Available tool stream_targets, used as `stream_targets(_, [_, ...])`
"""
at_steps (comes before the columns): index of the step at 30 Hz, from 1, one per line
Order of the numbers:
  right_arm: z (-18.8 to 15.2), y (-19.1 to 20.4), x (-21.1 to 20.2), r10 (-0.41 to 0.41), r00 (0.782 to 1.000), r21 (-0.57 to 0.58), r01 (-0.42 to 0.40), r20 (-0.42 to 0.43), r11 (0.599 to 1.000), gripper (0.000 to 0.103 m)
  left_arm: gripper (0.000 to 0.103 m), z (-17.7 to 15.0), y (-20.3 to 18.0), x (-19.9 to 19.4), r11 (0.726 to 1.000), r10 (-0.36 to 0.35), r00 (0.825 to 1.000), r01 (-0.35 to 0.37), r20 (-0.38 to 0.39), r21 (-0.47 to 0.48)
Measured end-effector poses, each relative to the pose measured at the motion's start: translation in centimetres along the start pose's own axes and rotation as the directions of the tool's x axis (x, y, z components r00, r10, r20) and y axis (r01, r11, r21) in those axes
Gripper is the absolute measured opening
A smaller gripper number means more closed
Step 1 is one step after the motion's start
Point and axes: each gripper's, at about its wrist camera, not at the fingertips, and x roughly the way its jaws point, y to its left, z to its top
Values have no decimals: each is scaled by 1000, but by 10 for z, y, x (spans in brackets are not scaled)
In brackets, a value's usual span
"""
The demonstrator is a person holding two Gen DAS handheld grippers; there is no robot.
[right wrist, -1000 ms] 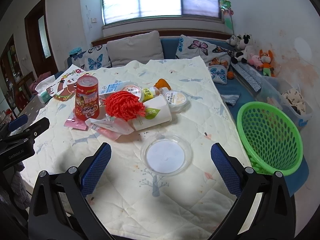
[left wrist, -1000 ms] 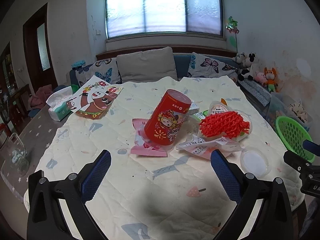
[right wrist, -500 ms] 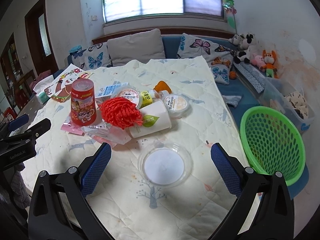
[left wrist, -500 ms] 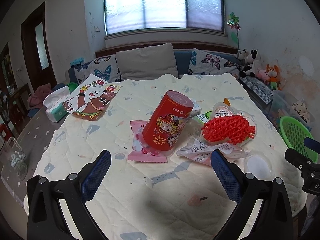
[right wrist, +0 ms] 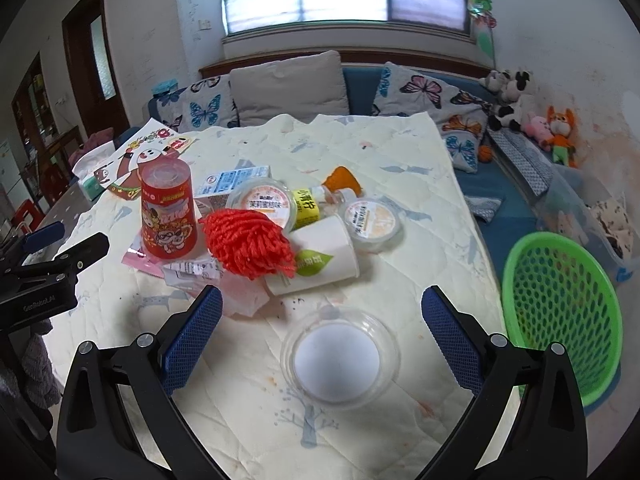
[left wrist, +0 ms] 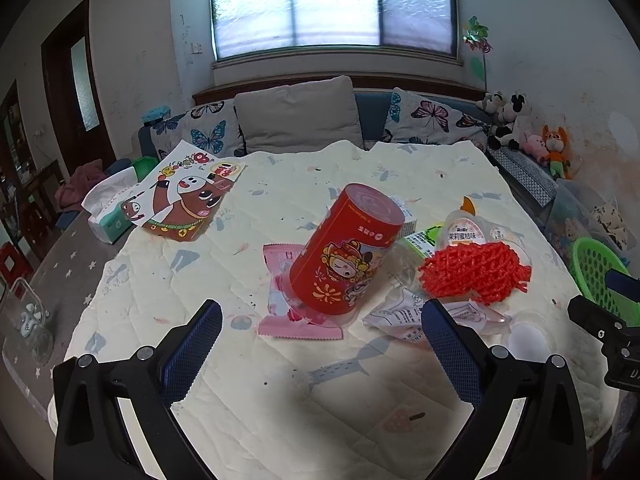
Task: Collect trash
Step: 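Grasp the red can with the left tool while the right tool grasps the red mesh bag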
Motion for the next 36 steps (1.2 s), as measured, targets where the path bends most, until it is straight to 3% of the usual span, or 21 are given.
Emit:
stream_targets(20, [35,40,55,105,993,-137,-112,-58,984,89,95,22,9,33,999,-7,1000,8,-20,35])
stream_targets(24, [37,41,66,114,991,-144,-124,-73,982,86,94,25,9,45,998,-27,999,29,-40,51])
stream_targets(27, [39,42,72,117,989,-151,-129,-86,980,82,86,28,10,55,997,-50,997,53,-67,55])
stream_targets(36, [37,43,82,145,983,-159,-163,-117,974,71,86,35,-2,76,981,-120,990,129,-74,142])
